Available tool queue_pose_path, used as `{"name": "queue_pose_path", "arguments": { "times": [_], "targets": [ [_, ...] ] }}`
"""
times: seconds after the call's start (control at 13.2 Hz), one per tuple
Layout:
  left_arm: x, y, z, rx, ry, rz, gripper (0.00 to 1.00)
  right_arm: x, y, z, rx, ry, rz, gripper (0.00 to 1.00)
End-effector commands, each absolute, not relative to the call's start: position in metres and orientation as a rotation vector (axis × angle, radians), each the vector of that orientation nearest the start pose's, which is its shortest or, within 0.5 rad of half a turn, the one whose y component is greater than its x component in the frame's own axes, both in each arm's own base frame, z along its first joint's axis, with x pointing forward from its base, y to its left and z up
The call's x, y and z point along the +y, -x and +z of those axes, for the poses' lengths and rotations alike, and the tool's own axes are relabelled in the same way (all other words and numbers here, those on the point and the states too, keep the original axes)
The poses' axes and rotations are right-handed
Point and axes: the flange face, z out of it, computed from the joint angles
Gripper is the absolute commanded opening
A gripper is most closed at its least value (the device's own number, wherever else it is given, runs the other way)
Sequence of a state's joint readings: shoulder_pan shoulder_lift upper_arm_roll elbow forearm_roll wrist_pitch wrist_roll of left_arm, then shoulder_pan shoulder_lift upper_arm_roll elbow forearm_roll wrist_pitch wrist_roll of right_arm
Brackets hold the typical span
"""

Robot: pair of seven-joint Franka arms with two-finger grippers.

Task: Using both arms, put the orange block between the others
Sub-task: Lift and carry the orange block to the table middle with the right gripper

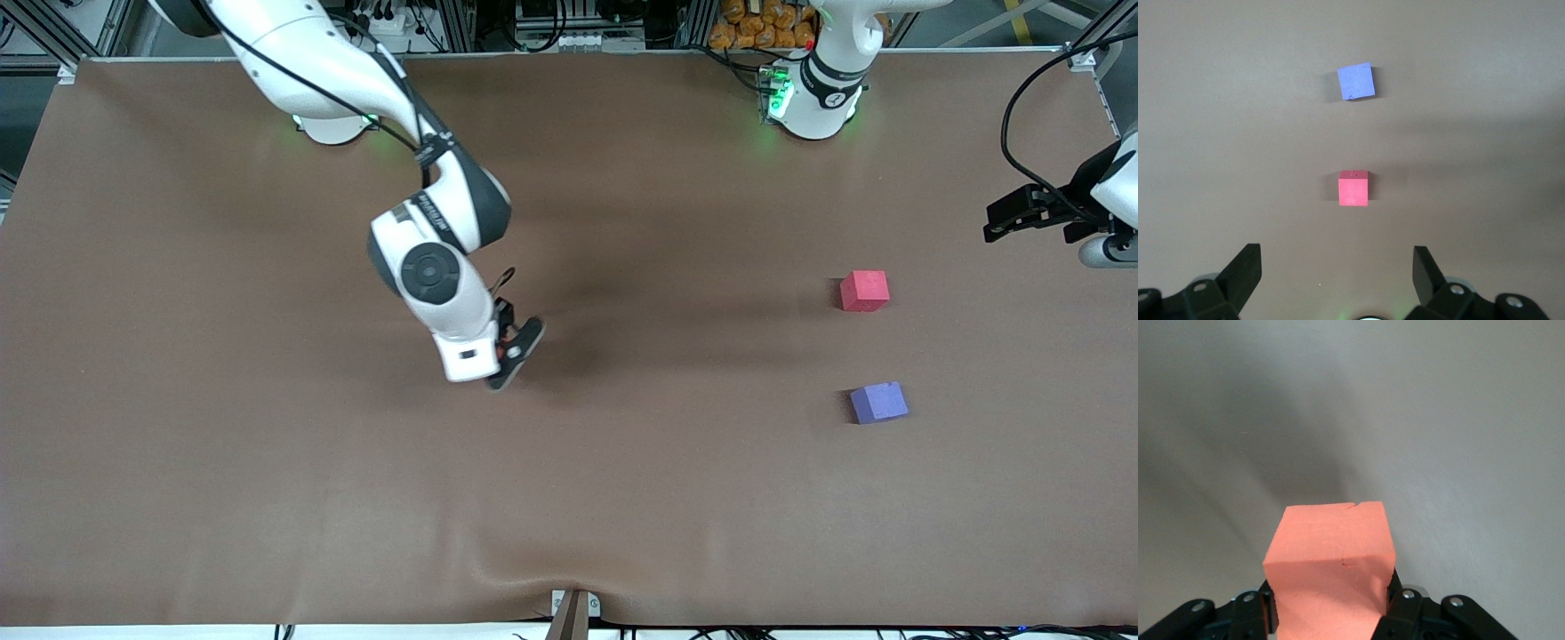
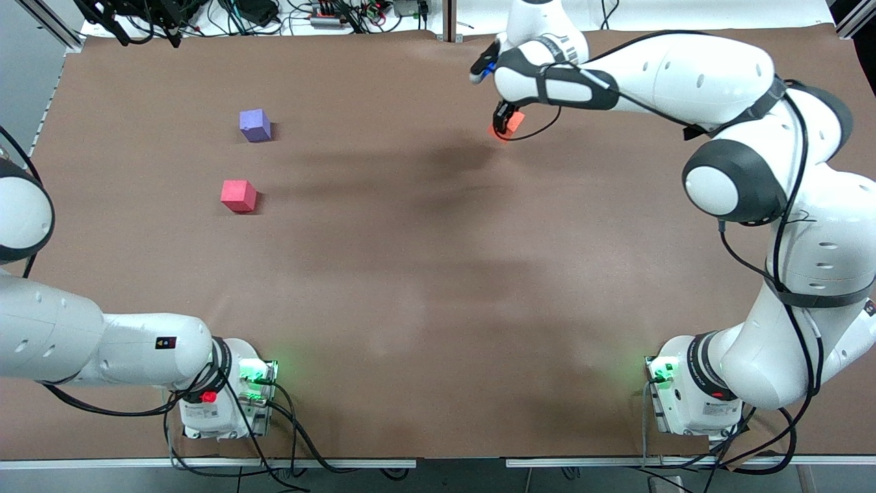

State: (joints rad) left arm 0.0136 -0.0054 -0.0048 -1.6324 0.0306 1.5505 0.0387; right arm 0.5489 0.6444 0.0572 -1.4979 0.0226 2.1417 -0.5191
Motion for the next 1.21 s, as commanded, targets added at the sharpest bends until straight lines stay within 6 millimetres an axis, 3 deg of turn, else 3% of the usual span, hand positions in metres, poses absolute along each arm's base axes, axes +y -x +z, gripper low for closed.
{"name": "queue_pose_path", "arguments": {
  "times": [0.0, 0.15, 0.23, 0.38, 0.61, 0.99, 1.14],
  "targets": [
    [0.01, -0.543, 0.6, 0.035, 3.101, 0.099, 1.0, 0.434, -0.585, 0.287, -1.944, 2.407, -0.033, 0.06],
    [0.01, -0.544, 0.6, 0.035, 3.101, 0.099, 1.0, 0.451, -0.577, 0.282, -2.066, 2.312, -0.034, 0.07],
    [0.01, -0.544, 0.601, 0.039, 3.101, 0.092, 1.0, 0.47, -0.567, 0.278, -2.137, 2.278, -0.036, 0.07],
    [0.016, -0.547, 0.624, 0.05, 3.099, 0.017, 1.0, 0.501, -0.552, 0.27, -2.229, 2.243, -0.034, 0.07],
    [0.039, -0.543, 0.623, -0.015, 3.101, 0.042, 1.0, 0.496, -0.547, 0.256, -2.205, 2.277, 0.079, 0.06],
    [0.042, -0.528, 0.642, -0.036, 3.102, 0.032, 1.0, 0.479, -0.558, 0.243, -2.236, 2.317, 0.139, 0.05],
    [0.044, -0.533, 0.635, -0.052, 3.106, 0.051, 1.0, 0.475, -0.558, 0.233, -2.195, 2.359, 0.159, 0.05]
  ]
}}
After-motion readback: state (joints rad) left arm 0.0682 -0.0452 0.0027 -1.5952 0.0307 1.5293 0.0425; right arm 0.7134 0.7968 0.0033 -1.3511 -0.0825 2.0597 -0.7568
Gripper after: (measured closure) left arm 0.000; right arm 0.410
